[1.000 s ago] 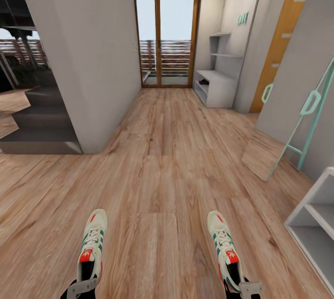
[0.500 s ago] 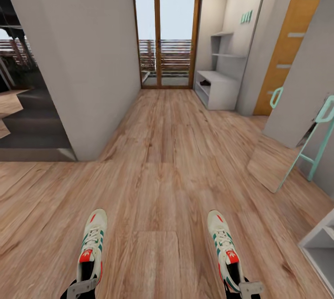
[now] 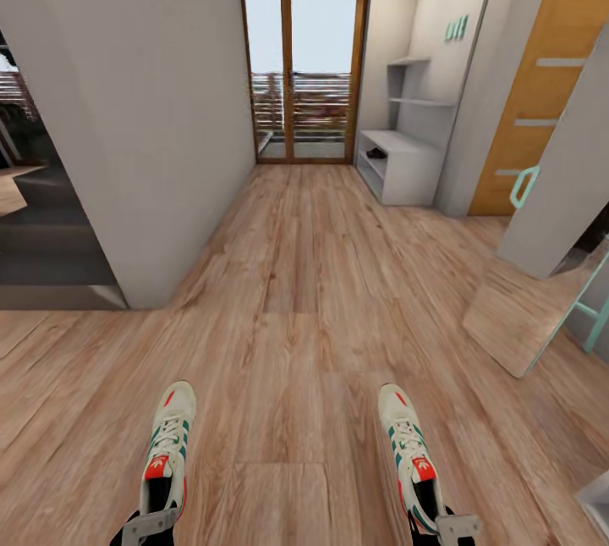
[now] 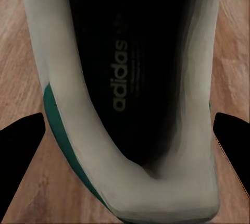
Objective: Pick up the two gym shoes and the two sandals from the corridor floor and place them onto the hallstand (shoe rack) in the corridor, making sure they are on the rack and not on the floor. Arrange them so the two gym shoes are next to each other and the two sandals are next to each other.
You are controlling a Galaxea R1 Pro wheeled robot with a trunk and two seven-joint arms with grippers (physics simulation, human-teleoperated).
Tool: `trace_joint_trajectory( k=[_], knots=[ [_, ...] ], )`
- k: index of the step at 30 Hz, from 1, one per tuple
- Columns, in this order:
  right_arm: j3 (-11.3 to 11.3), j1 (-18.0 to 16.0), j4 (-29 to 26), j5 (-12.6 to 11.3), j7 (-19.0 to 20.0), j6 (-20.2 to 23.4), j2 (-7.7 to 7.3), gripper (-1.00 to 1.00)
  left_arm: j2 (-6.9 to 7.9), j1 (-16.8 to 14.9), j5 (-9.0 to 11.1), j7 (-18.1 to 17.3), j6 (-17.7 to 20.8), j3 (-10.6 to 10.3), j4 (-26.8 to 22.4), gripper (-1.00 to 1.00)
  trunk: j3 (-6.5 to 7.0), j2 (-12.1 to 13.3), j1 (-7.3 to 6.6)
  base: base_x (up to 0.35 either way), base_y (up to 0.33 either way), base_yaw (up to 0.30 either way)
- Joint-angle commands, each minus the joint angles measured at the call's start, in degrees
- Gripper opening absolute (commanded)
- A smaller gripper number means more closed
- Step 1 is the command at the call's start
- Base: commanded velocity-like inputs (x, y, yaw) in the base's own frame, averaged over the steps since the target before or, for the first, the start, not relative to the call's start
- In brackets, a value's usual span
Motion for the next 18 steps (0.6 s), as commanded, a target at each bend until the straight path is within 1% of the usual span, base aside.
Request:
trace_joint_trajectory(
  k=[1, 18],
  knots=[
    [-0.28, -0.04, 0.05, 0.60, -0.22, -0.20, 0.02, -1.00, -0.07, -0.04, 0.14, -0.62, -0.08, 0.32, 0.01, -1.00, -0.05, -0.02, 0.02, 0.339, 0.000, 0.000],
    [-0.28, -0.06, 0.05, 0.60, -0.22, -0.20, 0.09, -1.00, -0.07, -0.02, 0.14, -0.62, -0.08, 0.40, 0.01, -1.00, -0.05, -0.02, 0.02, 0.339, 0.000, 0.000]
  ],
)
